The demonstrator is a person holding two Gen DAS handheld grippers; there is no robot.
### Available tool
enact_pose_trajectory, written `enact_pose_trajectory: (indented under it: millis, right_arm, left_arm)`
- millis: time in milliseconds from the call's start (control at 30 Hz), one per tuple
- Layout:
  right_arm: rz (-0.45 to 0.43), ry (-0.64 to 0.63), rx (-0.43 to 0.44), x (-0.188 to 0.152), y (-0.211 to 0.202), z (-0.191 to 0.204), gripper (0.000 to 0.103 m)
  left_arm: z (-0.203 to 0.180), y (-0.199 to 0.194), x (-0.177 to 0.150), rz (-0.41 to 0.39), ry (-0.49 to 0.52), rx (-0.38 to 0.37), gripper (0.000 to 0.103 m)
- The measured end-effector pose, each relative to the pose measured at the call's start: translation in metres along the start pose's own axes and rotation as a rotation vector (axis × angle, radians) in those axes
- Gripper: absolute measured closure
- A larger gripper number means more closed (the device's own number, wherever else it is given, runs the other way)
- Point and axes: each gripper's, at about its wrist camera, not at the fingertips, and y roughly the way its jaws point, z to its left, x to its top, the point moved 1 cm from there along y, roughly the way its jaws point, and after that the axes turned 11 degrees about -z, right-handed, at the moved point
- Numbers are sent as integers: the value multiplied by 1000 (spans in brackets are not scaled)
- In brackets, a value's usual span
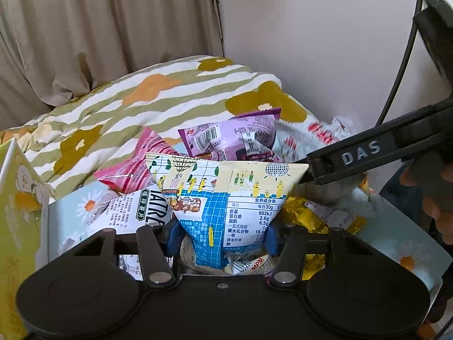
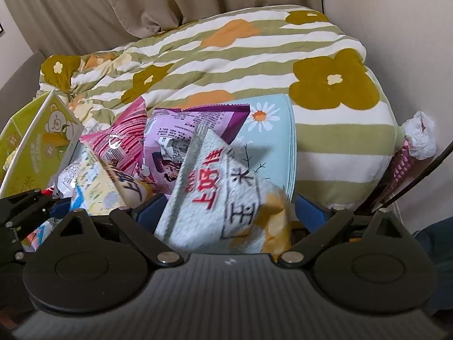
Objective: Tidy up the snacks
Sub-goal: 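Lift both held bags and carry them toward the cardboard box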
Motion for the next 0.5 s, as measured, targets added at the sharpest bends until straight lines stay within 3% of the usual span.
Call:
enact_pose_trajectory:
  millis: [233,267,367,500]
  right_arm:
    - [24,-12,13,-3,3,-1,11]
    - [27,-17,17,-3,2,0,18]
    - [39,-12,20,-5,-1,-1,25]
    - [29,-2,25,-7,-11,-2,27]
  left_arm:
    - [-5,-10,-1,-8,21,23,45]
    - [-7,-12,-1,-10,25,27,45]
    - [-6,-15,0,-20,19,26,45]
    - [-6,-23,3,-39,20,33,45]
